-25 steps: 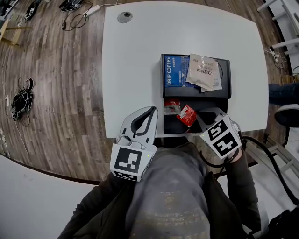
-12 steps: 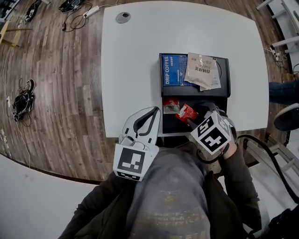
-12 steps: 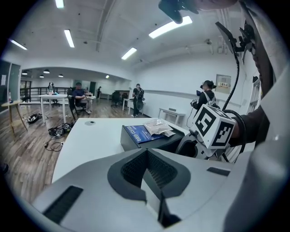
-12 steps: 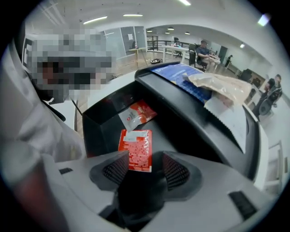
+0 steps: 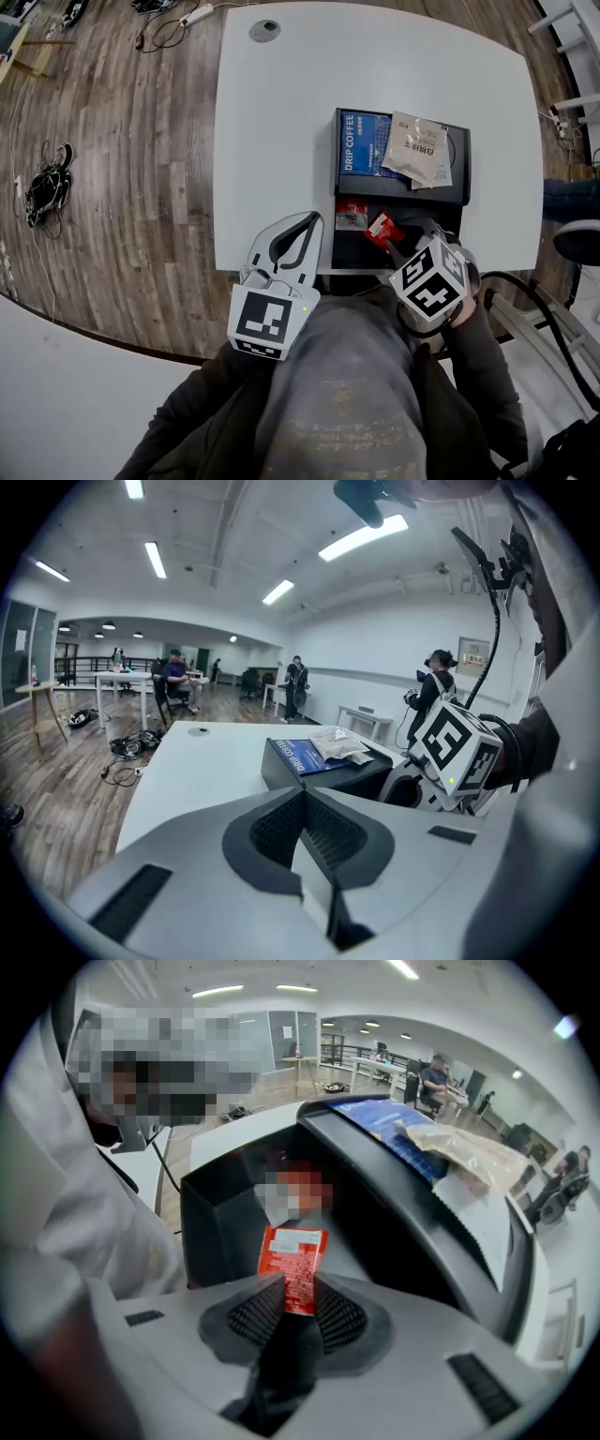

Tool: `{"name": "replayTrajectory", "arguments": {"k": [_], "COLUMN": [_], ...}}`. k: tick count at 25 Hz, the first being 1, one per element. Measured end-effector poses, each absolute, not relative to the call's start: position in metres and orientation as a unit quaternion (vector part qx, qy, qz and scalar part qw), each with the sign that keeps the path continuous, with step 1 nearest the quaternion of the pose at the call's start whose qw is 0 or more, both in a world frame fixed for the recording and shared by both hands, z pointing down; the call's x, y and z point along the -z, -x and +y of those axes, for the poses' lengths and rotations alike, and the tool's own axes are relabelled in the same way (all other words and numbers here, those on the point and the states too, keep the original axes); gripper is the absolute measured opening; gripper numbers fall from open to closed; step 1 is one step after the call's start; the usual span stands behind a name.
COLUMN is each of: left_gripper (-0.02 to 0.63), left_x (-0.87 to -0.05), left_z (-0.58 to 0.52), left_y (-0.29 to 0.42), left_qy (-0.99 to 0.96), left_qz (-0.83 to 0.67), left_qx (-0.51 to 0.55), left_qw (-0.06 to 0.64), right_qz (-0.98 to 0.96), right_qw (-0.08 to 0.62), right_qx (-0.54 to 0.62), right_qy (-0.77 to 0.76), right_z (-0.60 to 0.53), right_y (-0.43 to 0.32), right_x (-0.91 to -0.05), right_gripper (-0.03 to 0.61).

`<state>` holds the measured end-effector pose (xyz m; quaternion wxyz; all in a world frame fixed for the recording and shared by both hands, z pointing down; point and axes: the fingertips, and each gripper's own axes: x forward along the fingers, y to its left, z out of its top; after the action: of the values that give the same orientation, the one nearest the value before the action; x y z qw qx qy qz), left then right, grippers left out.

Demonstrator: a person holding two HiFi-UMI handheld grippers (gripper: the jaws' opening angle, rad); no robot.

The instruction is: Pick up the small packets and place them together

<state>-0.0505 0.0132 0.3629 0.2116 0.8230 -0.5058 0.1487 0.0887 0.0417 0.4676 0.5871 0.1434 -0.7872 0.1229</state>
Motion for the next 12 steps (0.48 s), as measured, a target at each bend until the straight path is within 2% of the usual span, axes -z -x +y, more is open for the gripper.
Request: {"name": "replayTrajectory", "arguments": {"k": [2, 3, 12], "left_gripper": [0.003, 0.003, 0.003], "left_x": [-0.363, -0.362, -0.358], "left_z": [0.013, 0.014, 0.017], "left_y": [0.052, 0.052, 0.051], "left_qy": [-0.821, -0.821, -0.825], "left_qz": [-0.508, -0.509, -0.508], "left_qx": [-0.148, -0.148, -0.143], "left_qw": [0.213, 0.213, 0.204], "right_qz": [-0.789, -0.790, -0.811], "right_qw": [0.589, 0.588, 0.554], "right_qx": [-0.117, -0.116, -0.114], "right_qy": [-0.133, -0.130, -0.149], "right_z": [0.044, 0.046, 0.046], "right_y": [-0.089, -0.089, -0.095], "right_x": [-0.468, -0.468, -0.432], "right_gripper": [0.067, 0.020, 0.012]}}
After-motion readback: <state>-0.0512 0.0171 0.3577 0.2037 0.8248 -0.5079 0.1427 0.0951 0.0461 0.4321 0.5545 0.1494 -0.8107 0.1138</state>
